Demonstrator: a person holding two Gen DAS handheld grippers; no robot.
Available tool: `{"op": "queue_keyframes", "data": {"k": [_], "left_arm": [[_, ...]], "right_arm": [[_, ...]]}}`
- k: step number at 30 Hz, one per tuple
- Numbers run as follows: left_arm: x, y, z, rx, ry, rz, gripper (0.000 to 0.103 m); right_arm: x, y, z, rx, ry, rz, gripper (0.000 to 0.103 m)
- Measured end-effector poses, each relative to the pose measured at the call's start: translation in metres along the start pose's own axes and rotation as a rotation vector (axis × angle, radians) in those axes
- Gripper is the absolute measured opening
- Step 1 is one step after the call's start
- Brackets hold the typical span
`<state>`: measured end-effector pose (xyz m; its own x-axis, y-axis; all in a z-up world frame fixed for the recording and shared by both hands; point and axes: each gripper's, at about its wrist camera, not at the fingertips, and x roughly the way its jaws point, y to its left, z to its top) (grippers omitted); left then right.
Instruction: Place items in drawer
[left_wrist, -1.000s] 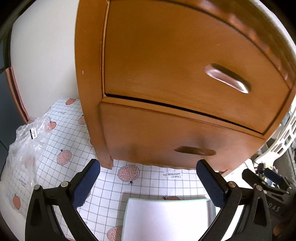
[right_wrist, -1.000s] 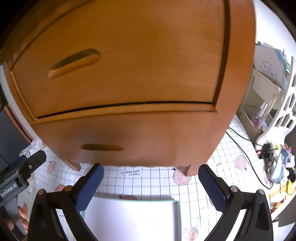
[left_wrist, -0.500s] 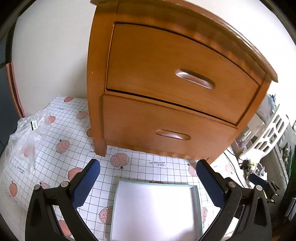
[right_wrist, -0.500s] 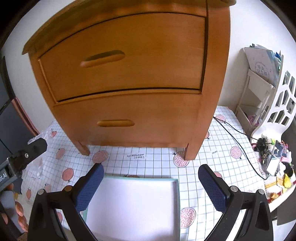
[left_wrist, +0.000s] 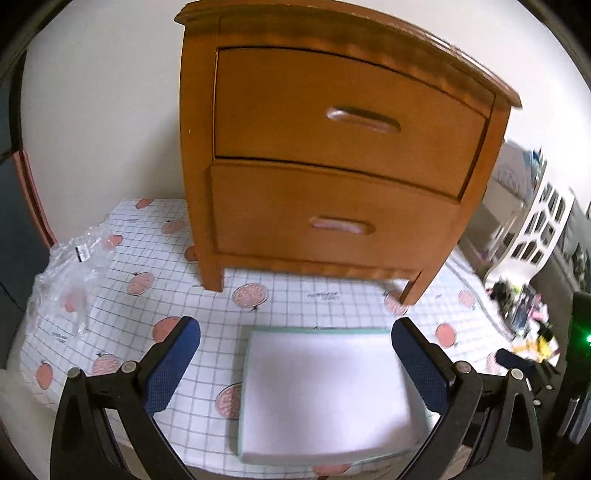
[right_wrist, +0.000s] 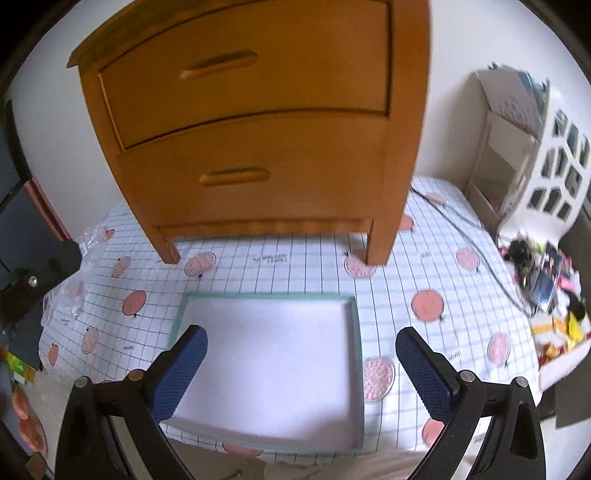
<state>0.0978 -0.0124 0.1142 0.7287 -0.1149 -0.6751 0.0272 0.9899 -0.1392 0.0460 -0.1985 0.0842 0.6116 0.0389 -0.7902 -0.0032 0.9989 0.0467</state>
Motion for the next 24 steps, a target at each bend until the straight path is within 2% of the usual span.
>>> {"op": "queue_keyframes", "data": {"k": [12,24], "left_arm": [[0.004,-0.008,-0.045,0.075,0.052,0.025,0.103],[0.001,-0.012,-0.07,0.046,0.111,0.025,0.103]], "right_arm": [[0.004,-0.016,-0.035,0.014,0.026,-0.042,0.103],[-0.001,-0.011,-0.055,-0.045,0.043,-0.057,0.103]]}}
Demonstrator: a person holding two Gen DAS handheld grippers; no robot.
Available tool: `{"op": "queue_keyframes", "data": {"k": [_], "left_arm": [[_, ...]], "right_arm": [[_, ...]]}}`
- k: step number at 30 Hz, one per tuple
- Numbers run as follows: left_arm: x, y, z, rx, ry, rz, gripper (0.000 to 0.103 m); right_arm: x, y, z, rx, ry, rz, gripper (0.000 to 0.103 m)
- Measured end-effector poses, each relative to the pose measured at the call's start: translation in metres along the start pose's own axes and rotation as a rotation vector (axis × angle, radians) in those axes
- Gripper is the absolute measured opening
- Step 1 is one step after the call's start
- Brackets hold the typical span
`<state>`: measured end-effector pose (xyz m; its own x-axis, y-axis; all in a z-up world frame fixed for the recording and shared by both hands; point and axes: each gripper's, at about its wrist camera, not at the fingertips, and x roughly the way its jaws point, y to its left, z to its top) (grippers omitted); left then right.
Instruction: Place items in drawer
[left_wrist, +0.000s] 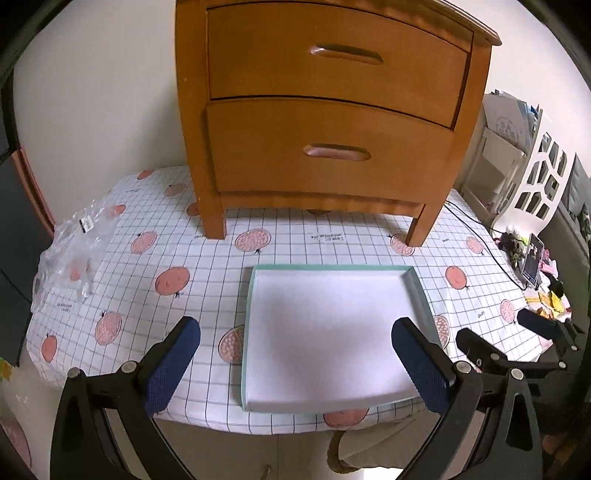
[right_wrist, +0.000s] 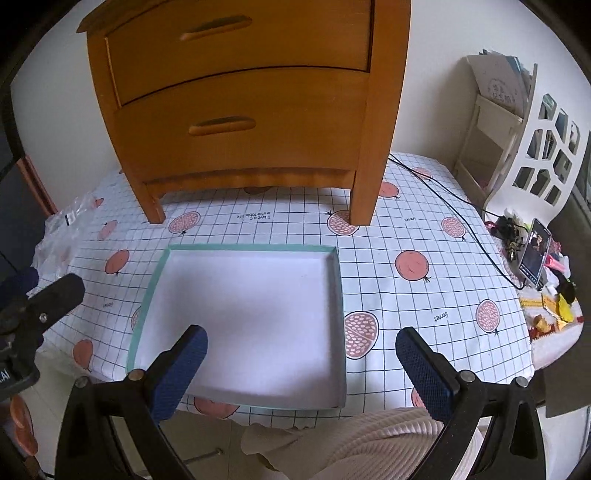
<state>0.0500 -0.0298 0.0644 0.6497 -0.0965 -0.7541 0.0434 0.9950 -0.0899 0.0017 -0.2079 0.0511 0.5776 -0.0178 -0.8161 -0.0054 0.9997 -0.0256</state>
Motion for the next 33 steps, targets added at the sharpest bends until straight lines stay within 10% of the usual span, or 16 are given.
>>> {"op": "queue_keyframes", "data": {"k": [33], "left_arm": [[0.005,0.025,-0.042,-0.068,0.087,-0.003,0.103]], "right_arm": [[0.003,0.01,-0.023,-0.062,0.024,-0.015,0.103]]}}
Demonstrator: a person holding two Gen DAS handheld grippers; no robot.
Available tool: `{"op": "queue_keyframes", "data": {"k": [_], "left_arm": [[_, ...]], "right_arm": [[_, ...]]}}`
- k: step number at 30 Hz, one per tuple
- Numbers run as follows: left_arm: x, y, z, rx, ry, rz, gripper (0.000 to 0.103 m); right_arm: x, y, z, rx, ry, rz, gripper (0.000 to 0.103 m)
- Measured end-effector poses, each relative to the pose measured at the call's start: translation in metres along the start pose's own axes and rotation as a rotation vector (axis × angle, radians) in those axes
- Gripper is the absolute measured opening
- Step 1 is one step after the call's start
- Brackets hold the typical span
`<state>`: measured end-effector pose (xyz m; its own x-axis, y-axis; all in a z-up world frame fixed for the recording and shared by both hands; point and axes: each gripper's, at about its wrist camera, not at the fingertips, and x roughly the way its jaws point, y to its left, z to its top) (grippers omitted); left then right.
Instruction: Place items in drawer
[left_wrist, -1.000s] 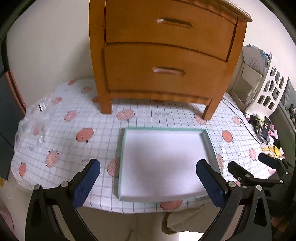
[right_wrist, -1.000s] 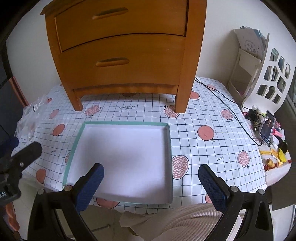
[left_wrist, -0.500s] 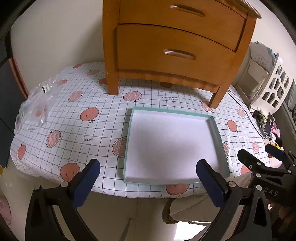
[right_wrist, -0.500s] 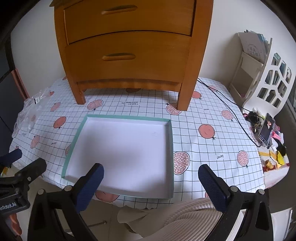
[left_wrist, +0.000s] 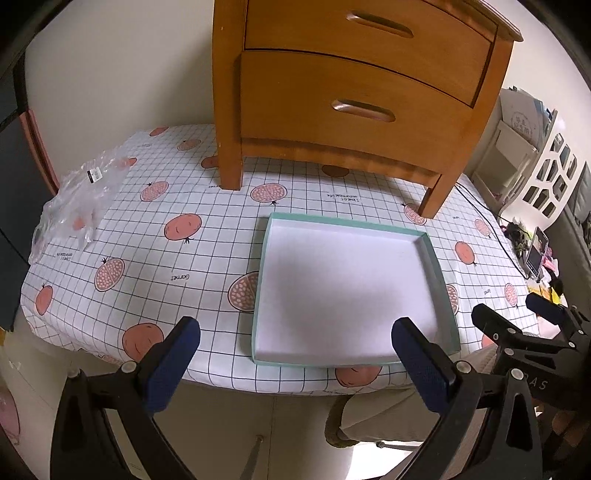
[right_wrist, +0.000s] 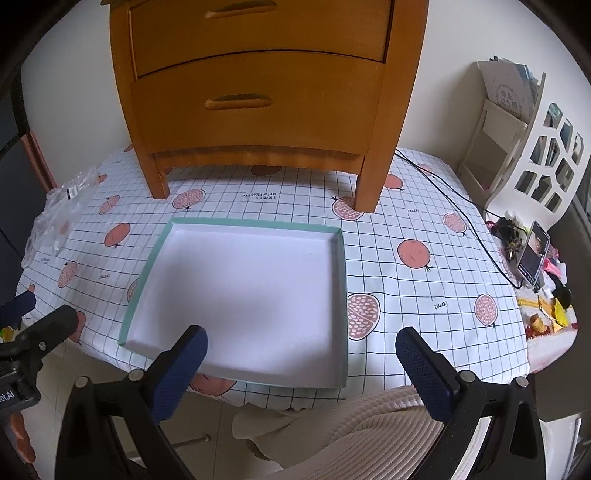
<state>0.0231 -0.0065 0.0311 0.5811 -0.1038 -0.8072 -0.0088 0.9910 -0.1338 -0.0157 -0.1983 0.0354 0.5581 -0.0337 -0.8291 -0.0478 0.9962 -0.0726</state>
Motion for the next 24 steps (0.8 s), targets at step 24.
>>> {"op": "queue_keyframes", "data": {"k": [24], "left_arm": [[0.0055,0.0083,-0.0011,-0.044,0.001,0.01,0.103]], "right_arm": [[0.0052,-0.0014,-0.0022,0.006,0.015,0.0,0.103]]}}
